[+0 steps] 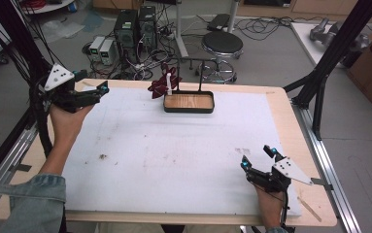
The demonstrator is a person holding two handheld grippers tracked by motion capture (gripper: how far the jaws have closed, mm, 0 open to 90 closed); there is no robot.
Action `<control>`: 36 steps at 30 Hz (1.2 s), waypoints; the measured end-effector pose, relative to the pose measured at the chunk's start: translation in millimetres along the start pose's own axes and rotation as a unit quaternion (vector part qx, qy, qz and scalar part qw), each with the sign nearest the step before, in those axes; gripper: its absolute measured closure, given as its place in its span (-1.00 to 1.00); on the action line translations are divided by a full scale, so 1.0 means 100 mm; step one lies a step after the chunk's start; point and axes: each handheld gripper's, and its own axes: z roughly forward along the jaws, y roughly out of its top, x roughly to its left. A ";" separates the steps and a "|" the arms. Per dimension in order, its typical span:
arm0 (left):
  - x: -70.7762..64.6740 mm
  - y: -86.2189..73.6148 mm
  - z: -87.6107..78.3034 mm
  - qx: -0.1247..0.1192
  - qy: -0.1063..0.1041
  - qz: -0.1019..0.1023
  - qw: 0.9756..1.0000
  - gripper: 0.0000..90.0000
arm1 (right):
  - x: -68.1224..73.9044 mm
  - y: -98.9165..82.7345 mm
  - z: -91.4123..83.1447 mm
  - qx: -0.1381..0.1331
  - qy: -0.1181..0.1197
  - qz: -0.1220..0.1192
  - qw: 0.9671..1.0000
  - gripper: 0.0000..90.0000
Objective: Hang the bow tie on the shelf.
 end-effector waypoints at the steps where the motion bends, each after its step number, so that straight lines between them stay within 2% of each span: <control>1: -0.02 -0.03 -0.07 -0.003 -0.001 -0.002 1.000 -0.64 | 0.00 0.00 0.00 0.000 0.000 0.000 1.000 -0.74; 6: -0.06 -0.07 -0.18 -0.003 -0.004 -0.006 1.000 -0.68 | 0.00 0.00 0.00 0.000 0.000 0.001 1.000 -0.74; 13: -0.15 -0.20 -0.39 0.004 -0.001 0.004 1.000 -0.72 | 0.00 0.00 0.00 0.000 0.000 0.005 1.000 -0.74; 15: -0.18 -0.29 -0.50 0.007 0.004 0.004 1.000 -0.73 | 0.00 0.00 0.00 -0.001 0.000 0.005 1.000 -0.74; 18: -0.20 -0.36 -0.57 0.010 0.007 0.005 1.000 -0.73 | 0.00 0.00 0.00 0.000 0.000 0.006 1.000 -0.74; 22: -0.20 -0.52 -0.68 0.017 0.011 -0.004 1.000 -0.73 | 0.00 0.00 0.00 0.000 0.000 0.008 1.000 -0.74; 27: -0.23 -0.63 -0.74 0.025 0.017 -0.006 1.000 -0.73 | -0.01 0.00 0.00 -0.001 -0.001 0.005 1.000 -0.74; 31: -0.29 -0.81 -0.80 0.044 0.022 -0.004 0.999 -0.73 | 0.00 0.00 0.00 0.000 0.000 0.007 1.000 -0.74; 35: -0.34 -0.90 -0.84 0.048 0.027 -0.004 0.999 -0.73 | -0.01 0.00 0.00 -0.001 -0.001 0.005 1.000 -0.74; 36: -0.38 -0.97 -0.86 0.048 0.030 -0.003 0.998 -0.73 | -0.01 0.00 0.00 -0.001 -0.001 0.006 1.000 -0.74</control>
